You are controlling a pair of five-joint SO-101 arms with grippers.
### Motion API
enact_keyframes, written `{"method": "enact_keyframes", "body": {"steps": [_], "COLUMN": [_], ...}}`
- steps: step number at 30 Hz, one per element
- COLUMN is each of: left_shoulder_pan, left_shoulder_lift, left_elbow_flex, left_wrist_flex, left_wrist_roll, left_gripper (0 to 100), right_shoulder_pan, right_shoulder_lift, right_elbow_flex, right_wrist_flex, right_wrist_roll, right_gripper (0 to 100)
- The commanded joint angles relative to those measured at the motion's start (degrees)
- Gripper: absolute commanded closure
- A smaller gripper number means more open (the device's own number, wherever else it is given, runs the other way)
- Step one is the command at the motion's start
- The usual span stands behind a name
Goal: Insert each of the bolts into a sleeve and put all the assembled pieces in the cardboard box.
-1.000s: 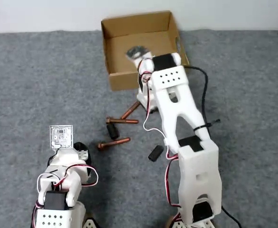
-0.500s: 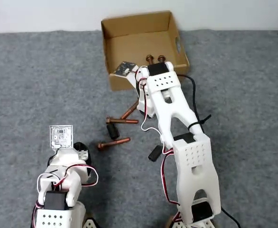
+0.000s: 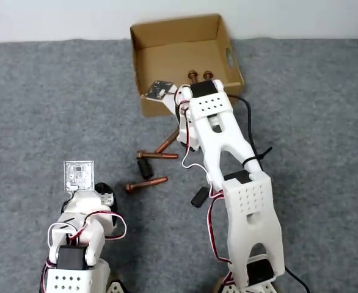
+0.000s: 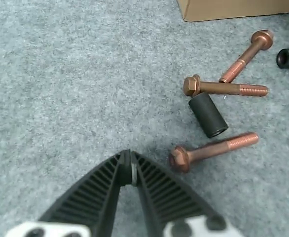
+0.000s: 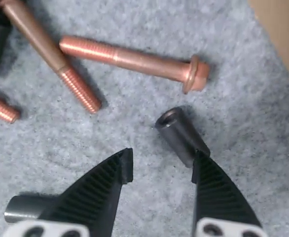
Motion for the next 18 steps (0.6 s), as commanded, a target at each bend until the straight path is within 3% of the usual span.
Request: {"method": "enact_keyframes", "body": {"steps": [1,18], "left_shoulder_pan": [-0.3,-0.3], "left_shoulder_lift": [-0.1,-0.1], "left_elbow_flex": [-0.3,-0.3], "left_wrist_flex": [-1.6,-1.6], "left_wrist_roll": [0.5,0.5], "left_gripper": [100,100], "right_shoulder_pan": [1.3,2.2], "right_shoulder_lift": [-2.1,8.2], "right_elbow_flex": [-1.9,-4.1], "right_wrist_flex": [0.0,-9.6], "right_wrist_roll": [0.7,0.4], "right_gripper": [73.8,74.4]}}
